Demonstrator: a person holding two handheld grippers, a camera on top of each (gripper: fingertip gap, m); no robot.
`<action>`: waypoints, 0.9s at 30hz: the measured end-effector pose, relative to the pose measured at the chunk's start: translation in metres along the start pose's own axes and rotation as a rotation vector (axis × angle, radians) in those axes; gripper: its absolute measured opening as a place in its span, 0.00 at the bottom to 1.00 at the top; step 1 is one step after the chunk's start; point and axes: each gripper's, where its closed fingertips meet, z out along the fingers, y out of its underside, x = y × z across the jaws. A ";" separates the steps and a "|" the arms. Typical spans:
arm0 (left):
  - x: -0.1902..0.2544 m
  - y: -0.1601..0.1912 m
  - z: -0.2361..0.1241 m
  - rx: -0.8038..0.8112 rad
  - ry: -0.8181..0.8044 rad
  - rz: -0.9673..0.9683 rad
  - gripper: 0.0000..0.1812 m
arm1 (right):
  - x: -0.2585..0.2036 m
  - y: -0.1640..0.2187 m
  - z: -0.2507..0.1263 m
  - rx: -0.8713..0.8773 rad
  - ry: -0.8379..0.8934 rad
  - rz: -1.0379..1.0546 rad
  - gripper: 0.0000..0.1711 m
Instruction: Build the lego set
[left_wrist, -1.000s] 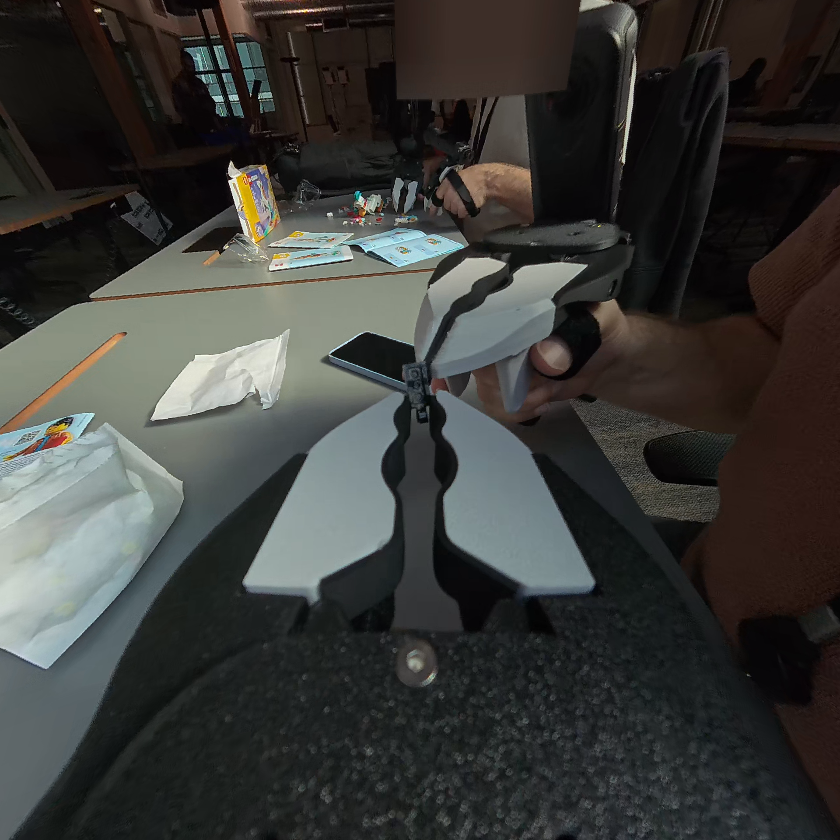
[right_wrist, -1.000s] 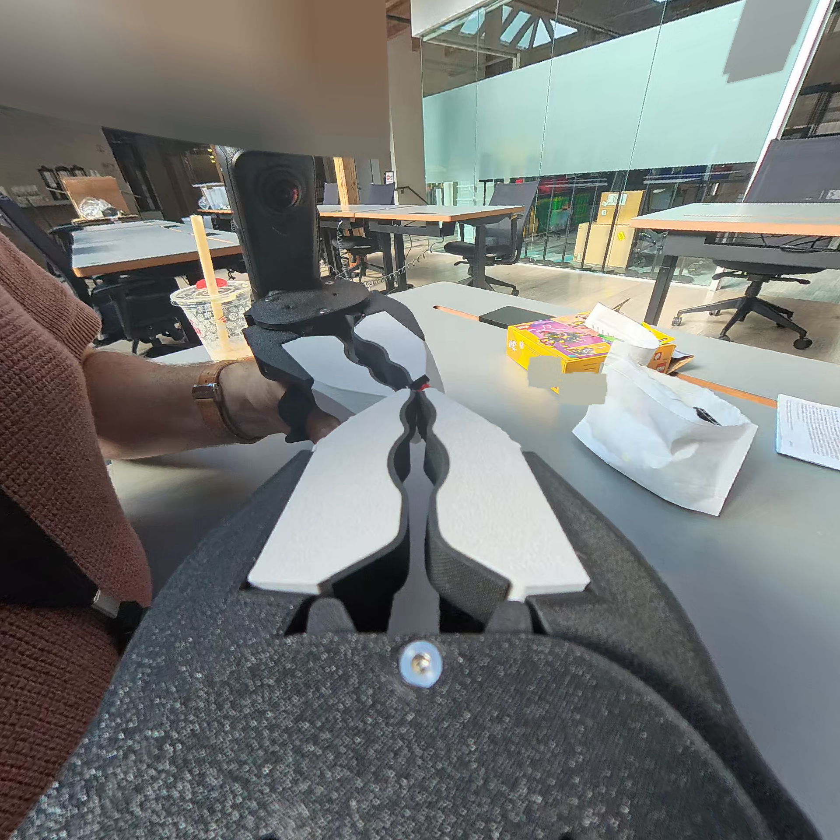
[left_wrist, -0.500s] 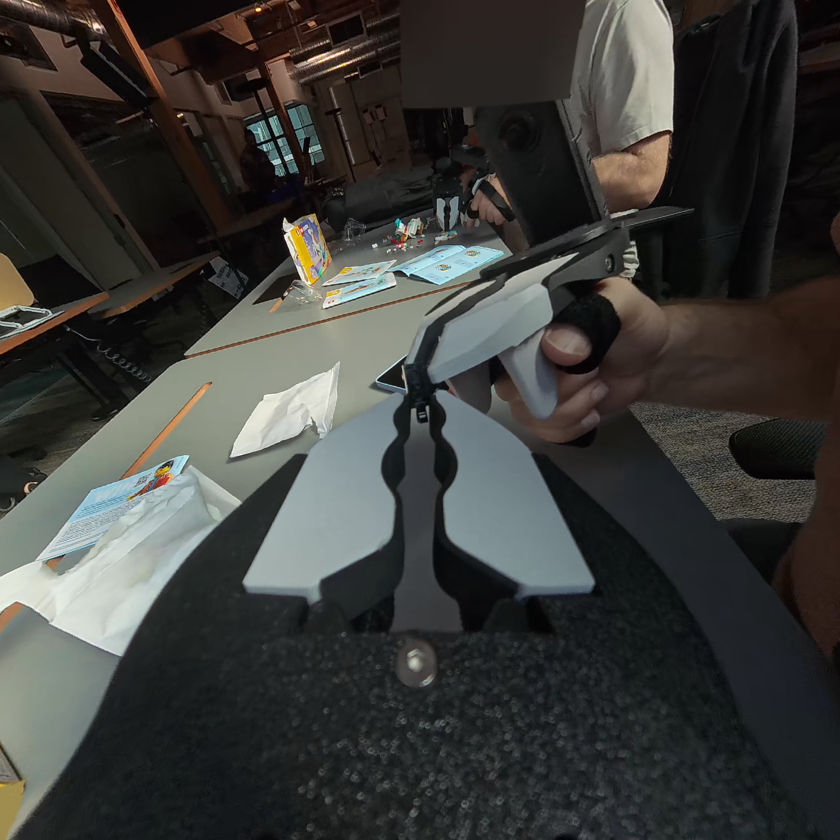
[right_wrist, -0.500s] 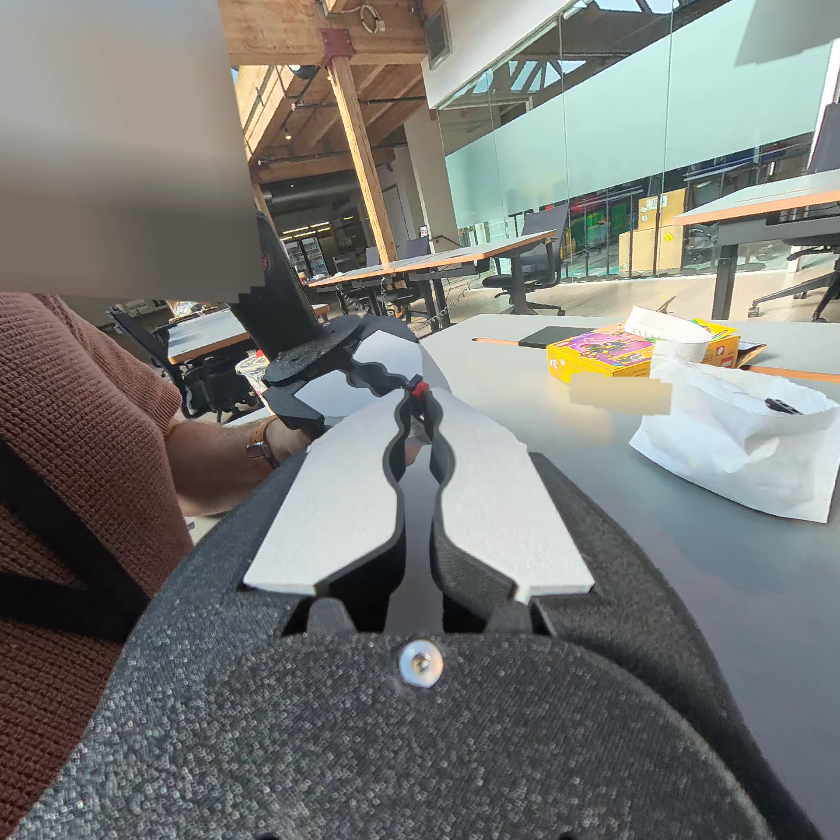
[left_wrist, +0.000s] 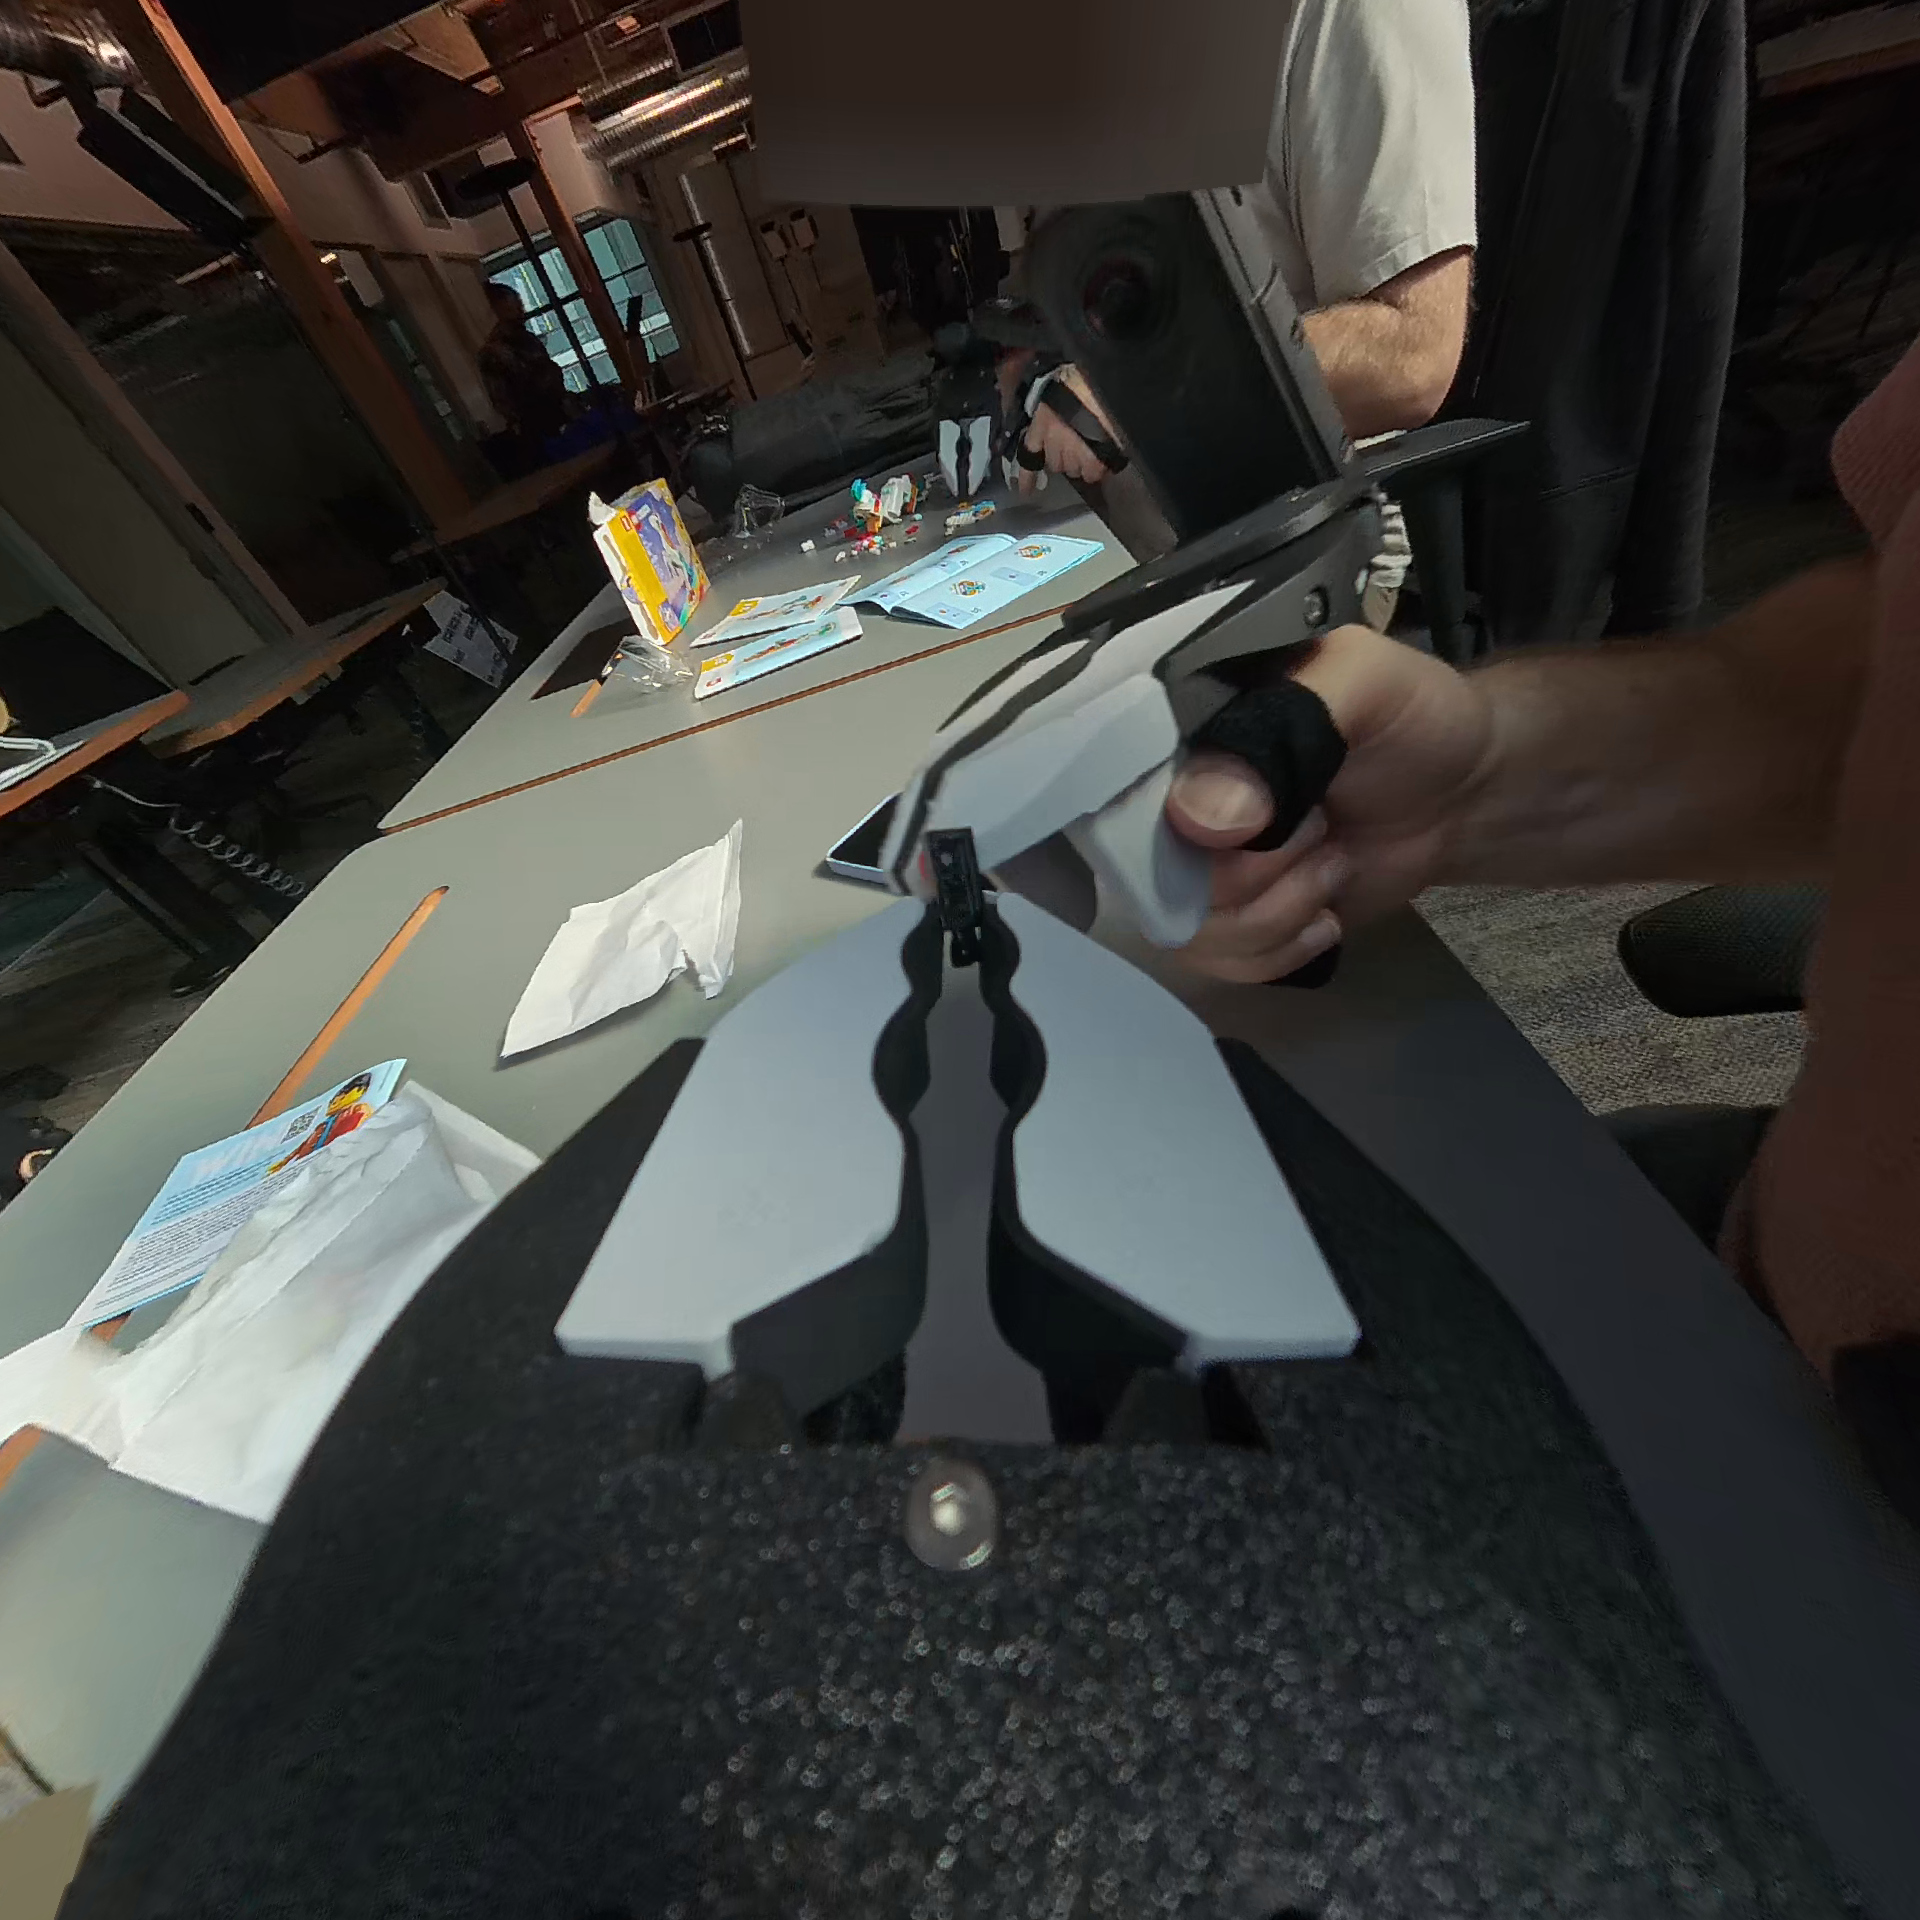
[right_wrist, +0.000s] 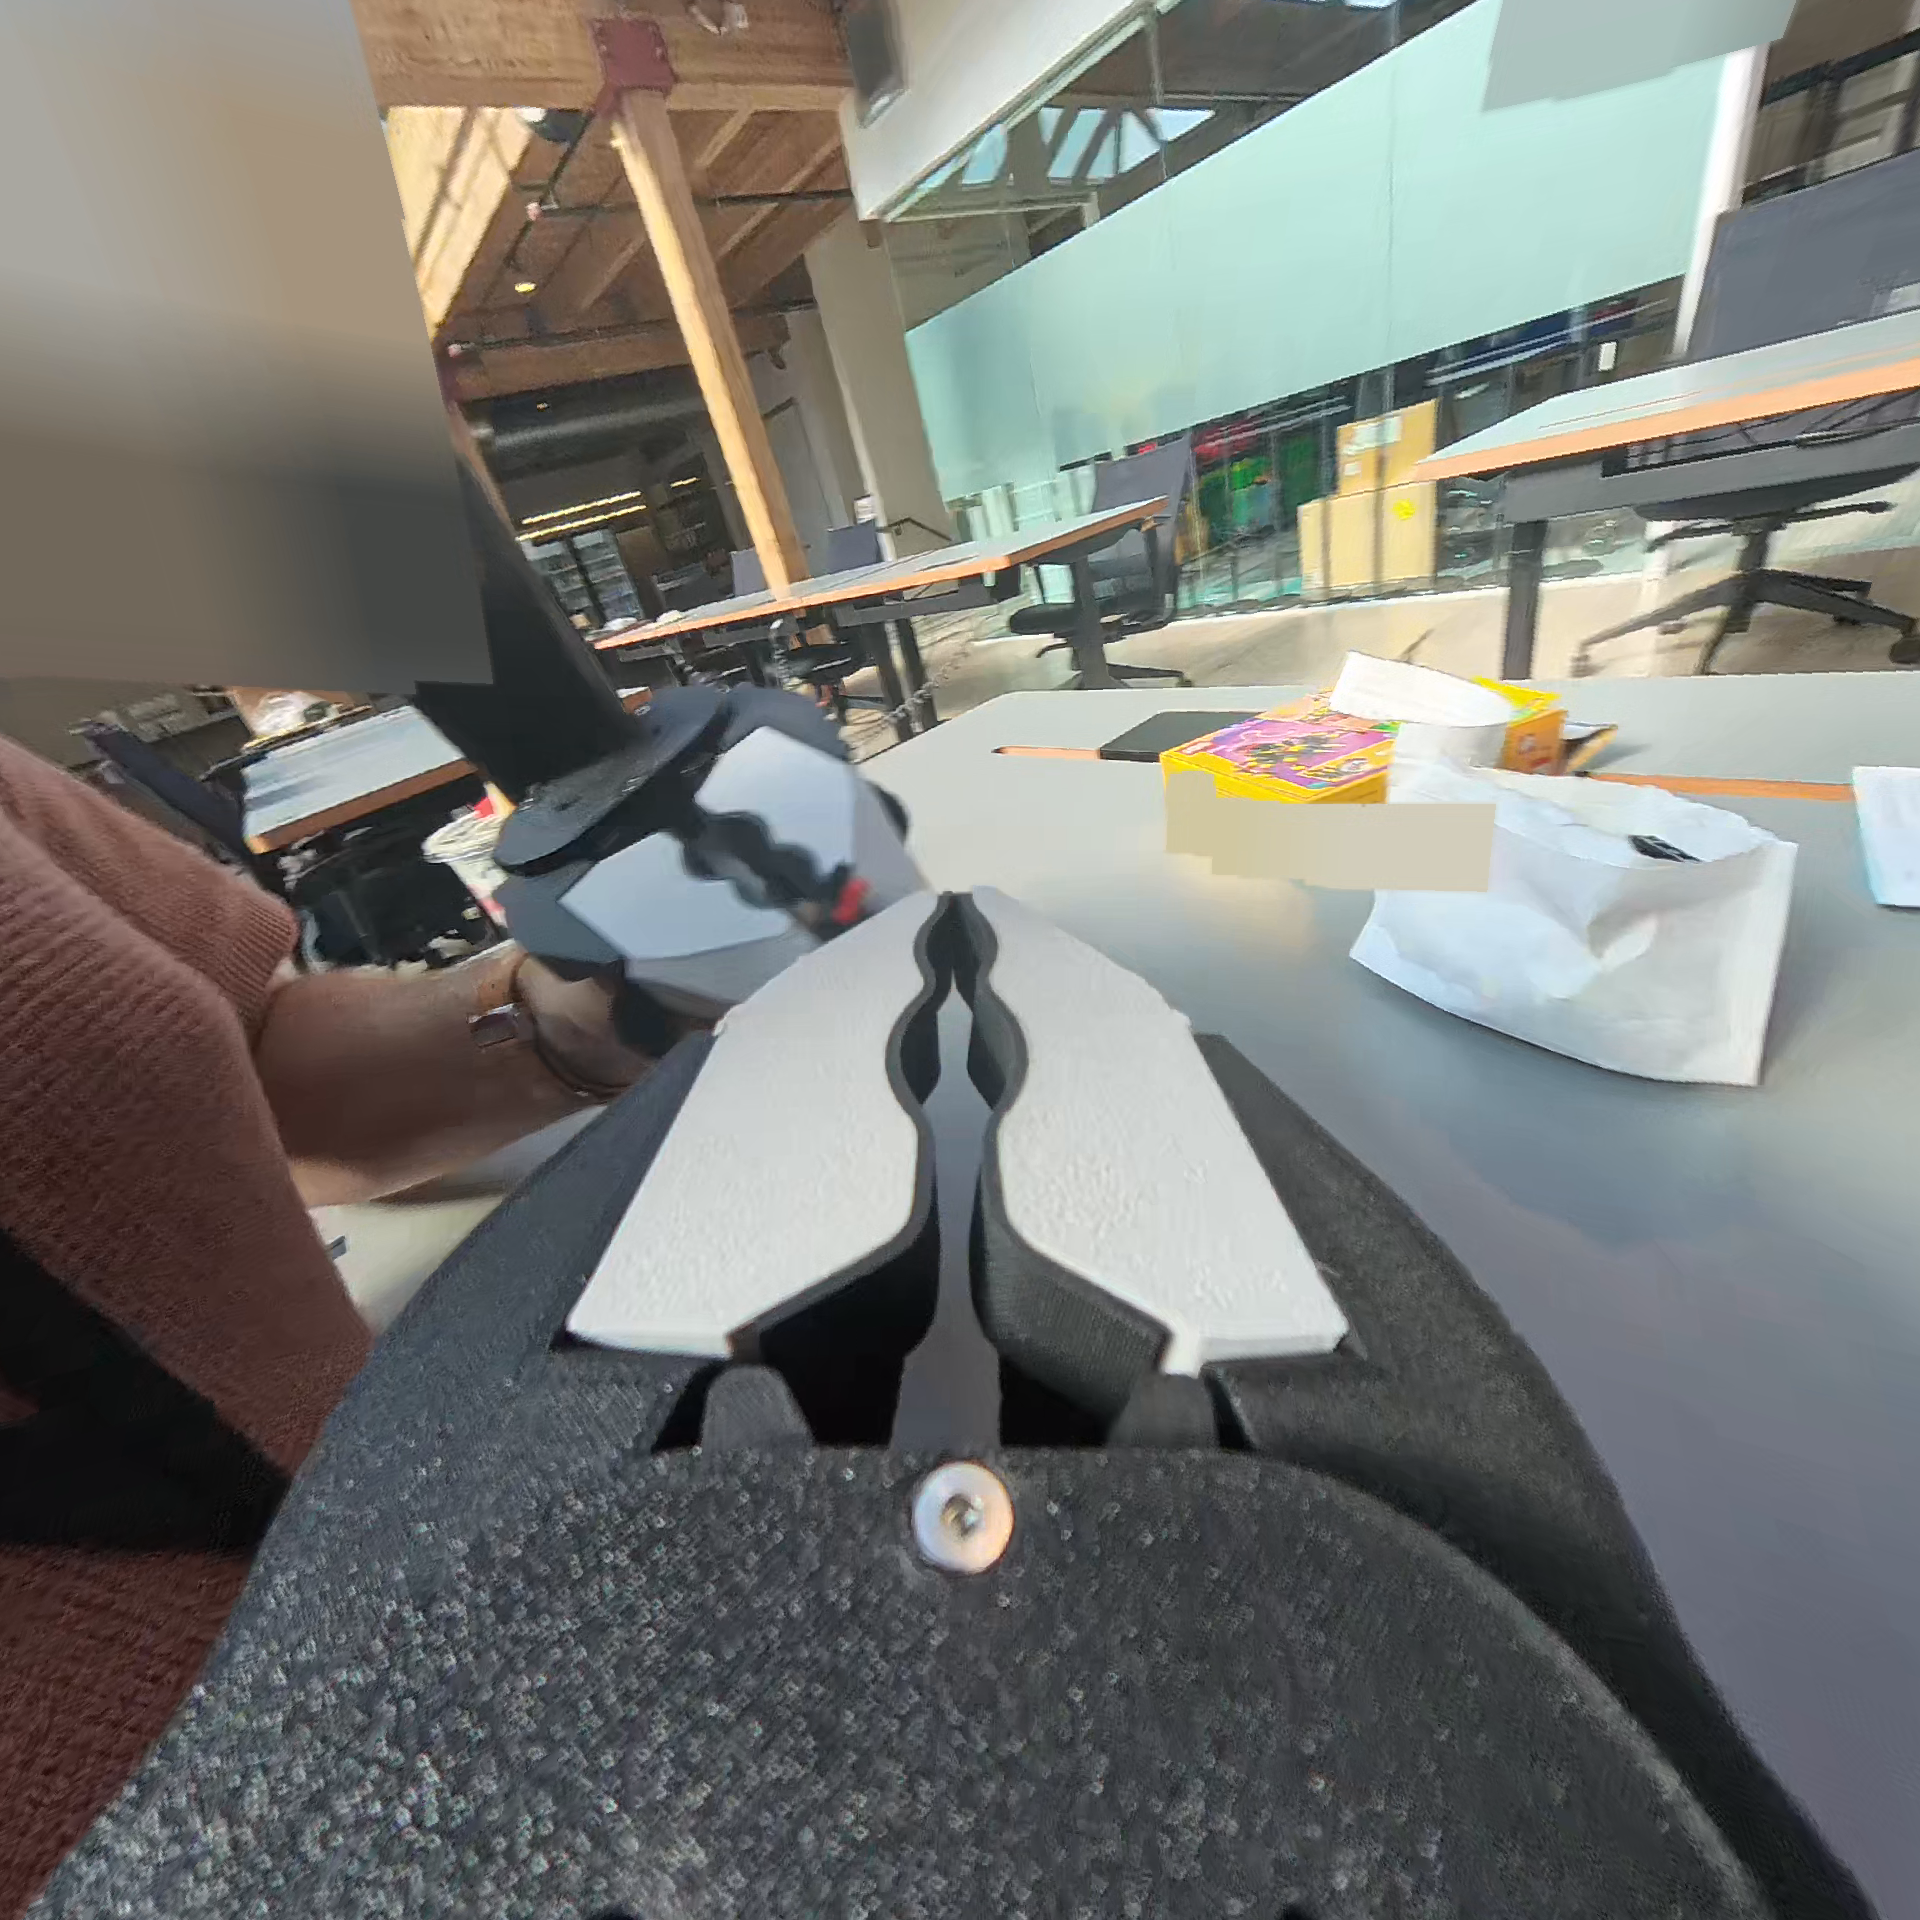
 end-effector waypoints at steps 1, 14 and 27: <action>0.008 0.002 0.004 -0.013 0.023 0.022 0.04 | 0.011 0.002 -0.001 -0.014 0.044 -0.002 0.00; -0.053 0.037 0.018 0.033 -0.192 -0.233 0.04 | 0.074 -0.136 -0.049 0.312 0.275 -0.234 0.05; -0.046 0.040 0.013 0.019 -0.162 -0.190 0.04 | 0.077 -0.108 -0.042 0.247 0.207 -0.198 0.08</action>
